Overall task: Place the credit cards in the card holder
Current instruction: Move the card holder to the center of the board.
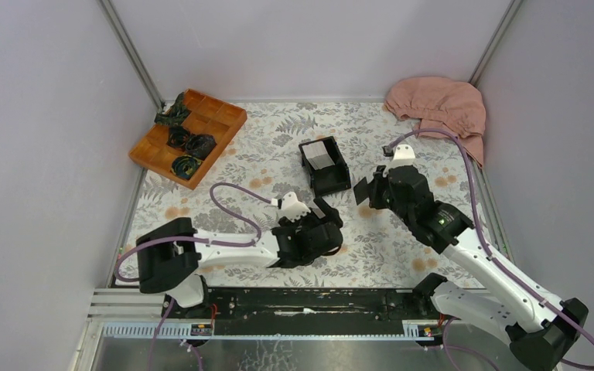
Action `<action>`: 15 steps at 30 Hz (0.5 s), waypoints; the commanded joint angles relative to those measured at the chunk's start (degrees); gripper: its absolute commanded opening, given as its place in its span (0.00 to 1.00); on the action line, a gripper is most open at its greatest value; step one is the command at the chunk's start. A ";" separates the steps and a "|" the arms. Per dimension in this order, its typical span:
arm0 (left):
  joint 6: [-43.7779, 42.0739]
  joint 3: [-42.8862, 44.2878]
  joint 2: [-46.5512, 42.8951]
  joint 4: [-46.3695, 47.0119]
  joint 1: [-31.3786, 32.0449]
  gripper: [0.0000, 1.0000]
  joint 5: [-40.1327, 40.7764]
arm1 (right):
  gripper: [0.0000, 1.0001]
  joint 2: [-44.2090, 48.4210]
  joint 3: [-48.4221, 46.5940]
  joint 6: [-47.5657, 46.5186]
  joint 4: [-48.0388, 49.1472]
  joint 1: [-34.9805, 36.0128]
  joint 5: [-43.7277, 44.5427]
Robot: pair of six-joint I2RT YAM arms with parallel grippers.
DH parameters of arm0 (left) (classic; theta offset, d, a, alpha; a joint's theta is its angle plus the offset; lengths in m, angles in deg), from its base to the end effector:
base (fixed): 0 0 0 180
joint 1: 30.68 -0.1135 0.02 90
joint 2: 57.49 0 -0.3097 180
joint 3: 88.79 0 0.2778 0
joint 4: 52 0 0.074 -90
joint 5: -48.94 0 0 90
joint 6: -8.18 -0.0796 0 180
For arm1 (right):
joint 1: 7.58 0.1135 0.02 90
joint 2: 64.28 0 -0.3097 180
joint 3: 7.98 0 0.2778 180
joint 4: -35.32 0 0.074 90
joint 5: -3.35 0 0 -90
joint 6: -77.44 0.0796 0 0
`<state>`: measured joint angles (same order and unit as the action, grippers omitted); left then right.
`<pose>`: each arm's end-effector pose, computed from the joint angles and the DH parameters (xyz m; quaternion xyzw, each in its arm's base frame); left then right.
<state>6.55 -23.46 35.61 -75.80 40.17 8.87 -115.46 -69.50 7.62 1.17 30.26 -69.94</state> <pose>0.1758 -0.3205 0.1952 -0.2677 0.8249 -0.2216 0.4458 0.2009 0.1271 0.3440 -0.0488 0.8312 0.1555 0.5315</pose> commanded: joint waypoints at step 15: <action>-62.02 -34.85 -35.84 55.68 0.54 1.00 -23.15 | 0.00 5.08 -2.04 3.32 -3.95 1.97 -27.89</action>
<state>-34.23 -56.66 4.40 -36.18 41.24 0.50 -111.48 -70.41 9.35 -4.40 31.82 -86.68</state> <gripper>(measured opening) 0.998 0.015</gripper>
